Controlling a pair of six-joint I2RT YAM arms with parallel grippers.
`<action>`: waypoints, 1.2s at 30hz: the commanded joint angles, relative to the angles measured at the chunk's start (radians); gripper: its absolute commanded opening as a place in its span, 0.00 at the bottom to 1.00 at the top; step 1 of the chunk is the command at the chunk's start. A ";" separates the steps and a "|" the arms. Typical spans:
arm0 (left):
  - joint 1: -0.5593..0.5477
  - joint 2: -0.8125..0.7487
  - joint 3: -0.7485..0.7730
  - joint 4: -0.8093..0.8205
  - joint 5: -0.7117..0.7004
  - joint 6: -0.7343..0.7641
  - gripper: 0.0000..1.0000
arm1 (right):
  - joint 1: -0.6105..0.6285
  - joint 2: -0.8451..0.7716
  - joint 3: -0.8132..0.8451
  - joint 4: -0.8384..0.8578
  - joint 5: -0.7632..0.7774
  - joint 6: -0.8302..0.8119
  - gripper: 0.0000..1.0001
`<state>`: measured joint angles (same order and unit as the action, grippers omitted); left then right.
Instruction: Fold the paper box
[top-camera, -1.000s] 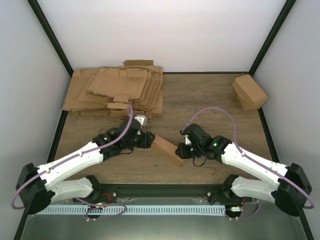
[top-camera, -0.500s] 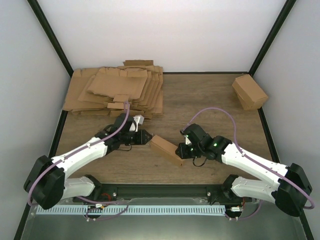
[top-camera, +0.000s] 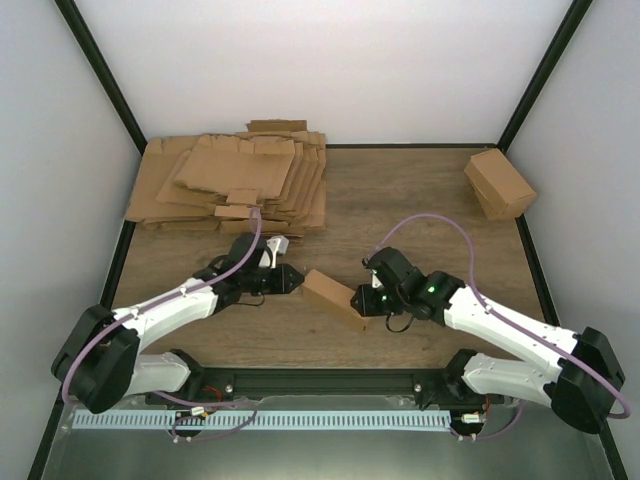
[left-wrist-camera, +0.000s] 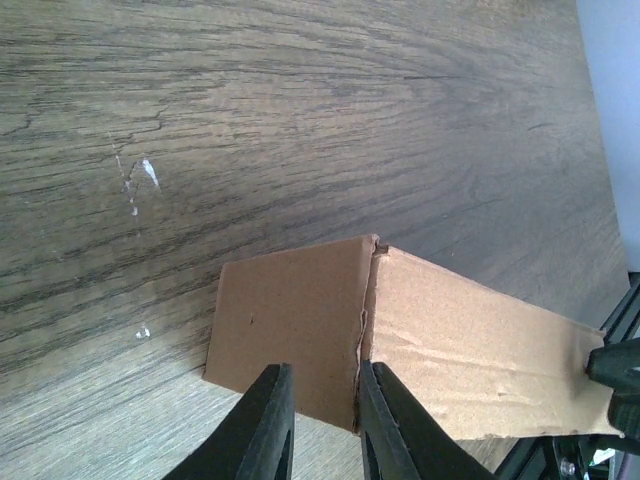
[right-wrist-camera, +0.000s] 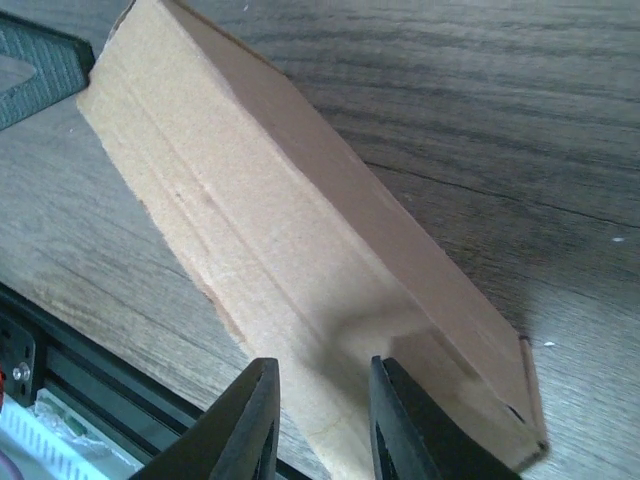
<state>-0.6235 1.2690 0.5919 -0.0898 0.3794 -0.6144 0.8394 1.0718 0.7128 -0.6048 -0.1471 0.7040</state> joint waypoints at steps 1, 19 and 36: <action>-0.002 0.011 0.014 -0.080 -0.044 0.030 0.21 | 0.000 -0.059 0.068 -0.084 0.070 0.012 0.29; -0.002 -0.020 0.109 0.056 0.194 -0.078 0.04 | -0.065 -0.313 -0.374 0.813 -0.332 0.229 0.01; 0.001 0.116 -0.089 0.275 0.199 -0.114 0.04 | -0.235 -0.260 -0.659 1.015 -0.461 0.282 0.01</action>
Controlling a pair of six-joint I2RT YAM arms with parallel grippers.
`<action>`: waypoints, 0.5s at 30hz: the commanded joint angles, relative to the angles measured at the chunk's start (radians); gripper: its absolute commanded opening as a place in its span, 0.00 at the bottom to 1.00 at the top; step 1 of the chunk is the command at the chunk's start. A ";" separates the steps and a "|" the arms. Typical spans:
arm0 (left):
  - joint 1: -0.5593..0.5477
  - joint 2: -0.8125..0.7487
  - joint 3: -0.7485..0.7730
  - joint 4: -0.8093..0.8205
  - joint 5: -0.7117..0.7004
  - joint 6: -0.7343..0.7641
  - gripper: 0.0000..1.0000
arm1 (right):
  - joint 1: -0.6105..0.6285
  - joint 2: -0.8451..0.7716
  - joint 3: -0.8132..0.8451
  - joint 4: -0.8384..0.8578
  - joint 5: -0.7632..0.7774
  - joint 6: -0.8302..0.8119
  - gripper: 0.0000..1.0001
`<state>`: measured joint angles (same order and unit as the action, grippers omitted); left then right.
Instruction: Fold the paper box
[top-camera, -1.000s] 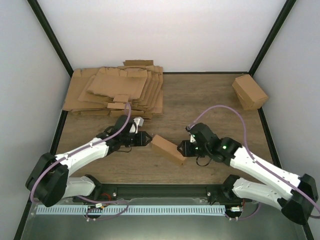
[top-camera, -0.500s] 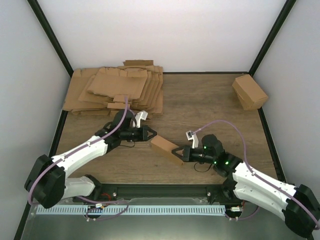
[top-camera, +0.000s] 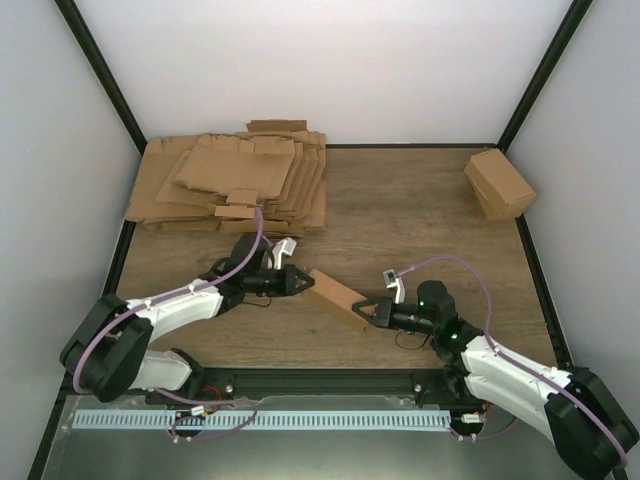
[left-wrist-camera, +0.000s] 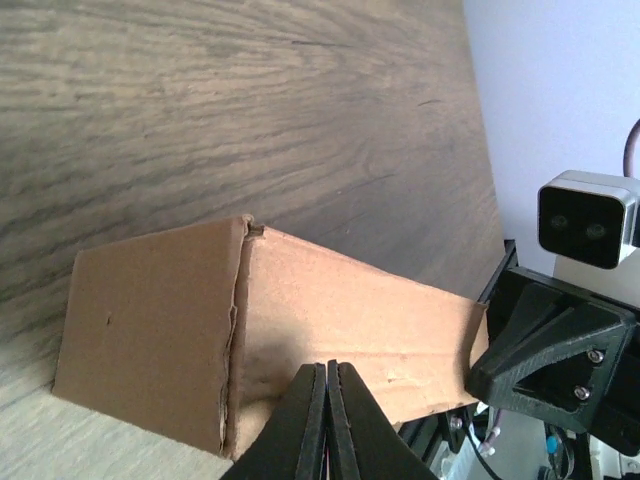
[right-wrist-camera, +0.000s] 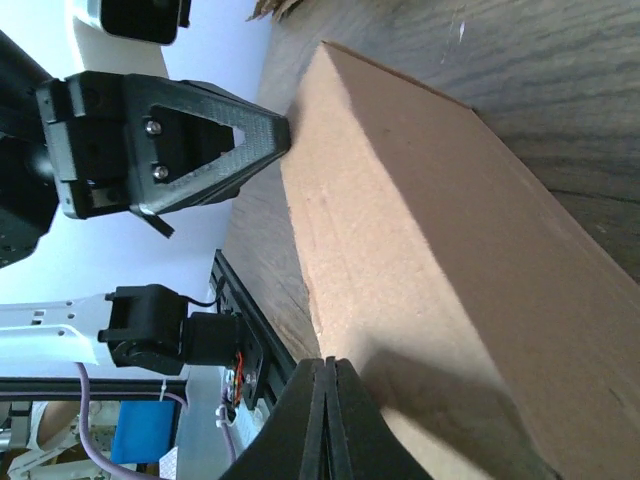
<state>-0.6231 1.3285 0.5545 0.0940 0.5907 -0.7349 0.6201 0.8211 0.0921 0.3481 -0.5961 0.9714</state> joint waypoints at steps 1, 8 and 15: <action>0.002 0.079 -0.057 0.108 -0.002 0.007 0.04 | -0.022 -0.010 -0.038 0.052 -0.014 0.011 0.01; 0.000 0.012 0.019 -0.041 -0.050 0.066 0.05 | -0.027 -0.026 0.172 -0.263 0.019 -0.110 0.01; -0.001 -0.147 0.104 -0.289 -0.170 0.085 0.45 | -0.028 0.042 0.532 -0.729 0.191 -0.325 0.43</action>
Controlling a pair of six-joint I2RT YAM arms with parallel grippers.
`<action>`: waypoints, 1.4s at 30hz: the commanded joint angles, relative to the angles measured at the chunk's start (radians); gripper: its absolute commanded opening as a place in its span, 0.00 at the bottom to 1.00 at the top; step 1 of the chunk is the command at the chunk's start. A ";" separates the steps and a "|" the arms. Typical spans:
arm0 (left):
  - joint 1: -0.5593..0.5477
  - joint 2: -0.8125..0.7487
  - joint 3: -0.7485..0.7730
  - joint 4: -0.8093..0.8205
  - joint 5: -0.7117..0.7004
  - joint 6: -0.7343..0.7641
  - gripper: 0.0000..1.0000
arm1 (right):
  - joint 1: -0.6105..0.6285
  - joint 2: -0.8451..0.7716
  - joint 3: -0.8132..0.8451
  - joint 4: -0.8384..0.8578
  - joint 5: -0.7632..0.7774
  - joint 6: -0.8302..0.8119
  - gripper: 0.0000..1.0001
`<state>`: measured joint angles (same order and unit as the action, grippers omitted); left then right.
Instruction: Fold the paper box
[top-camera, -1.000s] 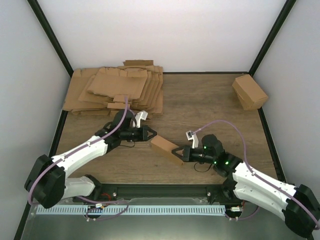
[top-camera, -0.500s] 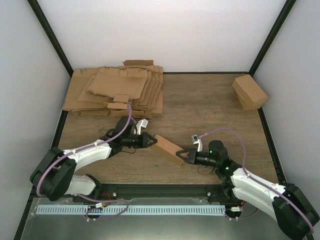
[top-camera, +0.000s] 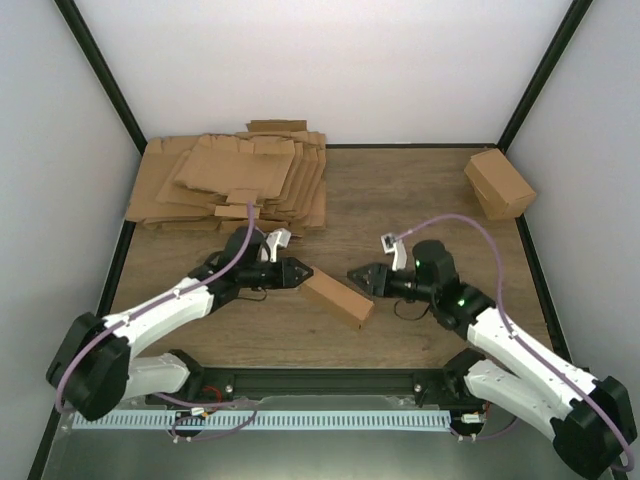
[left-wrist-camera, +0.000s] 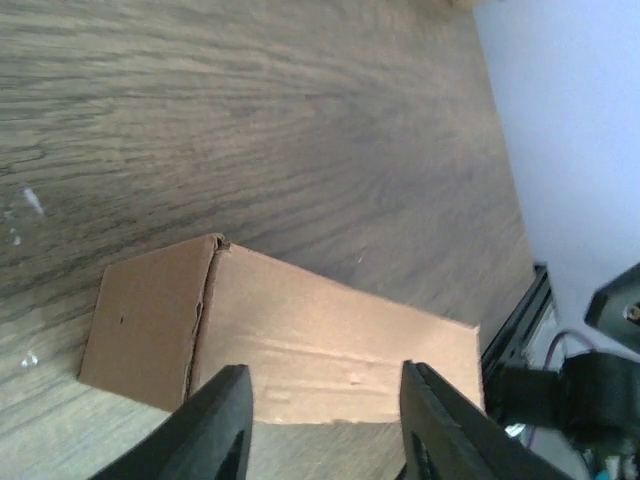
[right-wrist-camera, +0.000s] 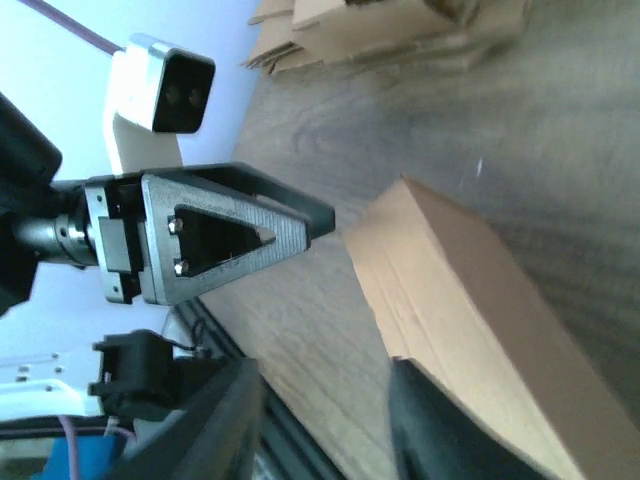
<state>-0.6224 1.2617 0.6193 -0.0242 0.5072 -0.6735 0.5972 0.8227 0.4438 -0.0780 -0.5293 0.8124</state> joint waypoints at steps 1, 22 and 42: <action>-0.004 -0.102 0.033 -0.178 -0.086 0.006 0.51 | -0.005 0.074 0.222 -0.347 0.141 -0.202 0.54; -0.061 -0.203 -0.201 -0.133 -0.088 -0.474 0.63 | 0.171 0.493 0.411 -0.348 0.065 -0.443 0.68; -0.066 -0.514 -0.401 -0.079 -0.155 -0.689 1.00 | 0.353 0.425 0.337 -0.401 0.283 -0.193 0.74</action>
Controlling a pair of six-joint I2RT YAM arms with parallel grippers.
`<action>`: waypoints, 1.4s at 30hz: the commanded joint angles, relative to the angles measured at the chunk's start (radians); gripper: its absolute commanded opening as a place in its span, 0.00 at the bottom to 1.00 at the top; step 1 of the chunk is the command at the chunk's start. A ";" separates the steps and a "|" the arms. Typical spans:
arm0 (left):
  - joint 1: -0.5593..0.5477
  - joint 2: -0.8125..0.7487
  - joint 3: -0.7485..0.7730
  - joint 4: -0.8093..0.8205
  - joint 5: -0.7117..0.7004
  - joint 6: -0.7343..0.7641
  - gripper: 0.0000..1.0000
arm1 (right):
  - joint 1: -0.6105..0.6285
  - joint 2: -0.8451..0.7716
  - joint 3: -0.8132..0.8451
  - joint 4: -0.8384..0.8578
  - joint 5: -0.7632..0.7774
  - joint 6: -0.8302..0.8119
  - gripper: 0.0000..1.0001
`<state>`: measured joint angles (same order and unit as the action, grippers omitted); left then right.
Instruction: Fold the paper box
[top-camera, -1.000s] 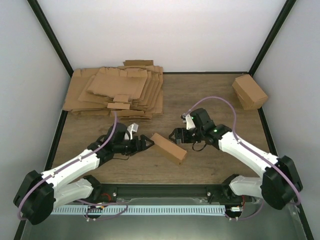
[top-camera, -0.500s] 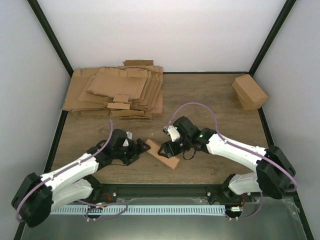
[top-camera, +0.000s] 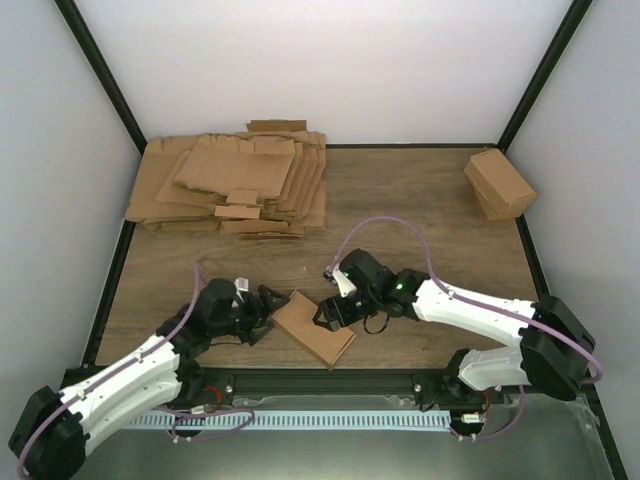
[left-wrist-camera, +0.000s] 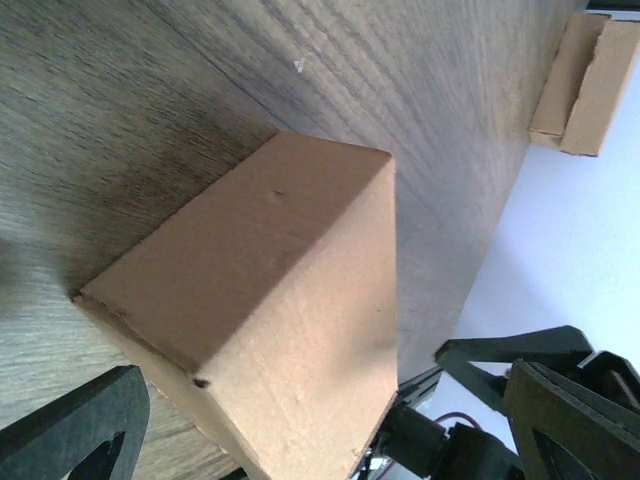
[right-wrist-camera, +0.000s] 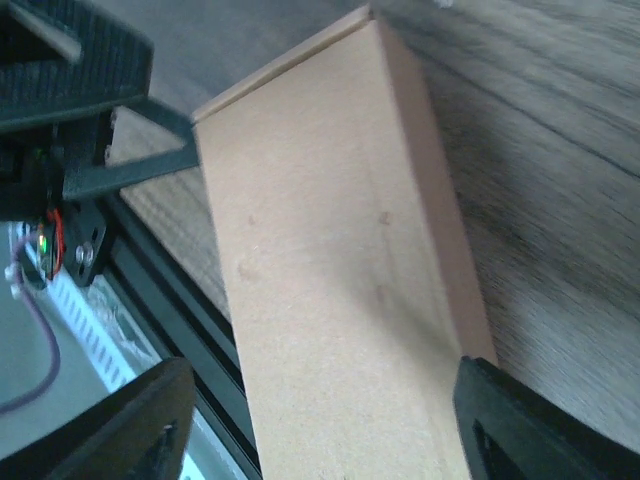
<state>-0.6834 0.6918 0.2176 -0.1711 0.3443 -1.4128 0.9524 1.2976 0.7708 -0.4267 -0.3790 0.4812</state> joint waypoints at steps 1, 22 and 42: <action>-0.004 0.074 0.008 0.076 0.007 0.091 1.00 | -0.004 -0.064 0.005 -0.079 0.167 0.189 0.78; 0.050 0.309 0.027 0.087 0.006 0.253 0.25 | -0.008 -0.351 -0.259 -0.103 0.117 0.616 0.82; 0.096 0.128 -0.149 0.123 0.016 0.082 0.24 | 0.060 -0.401 -0.591 0.578 -0.071 0.886 0.96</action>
<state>-0.6006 0.8238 0.1146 0.0151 0.3614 -1.2823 0.9897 0.8761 0.2287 -0.0597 -0.4774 1.2957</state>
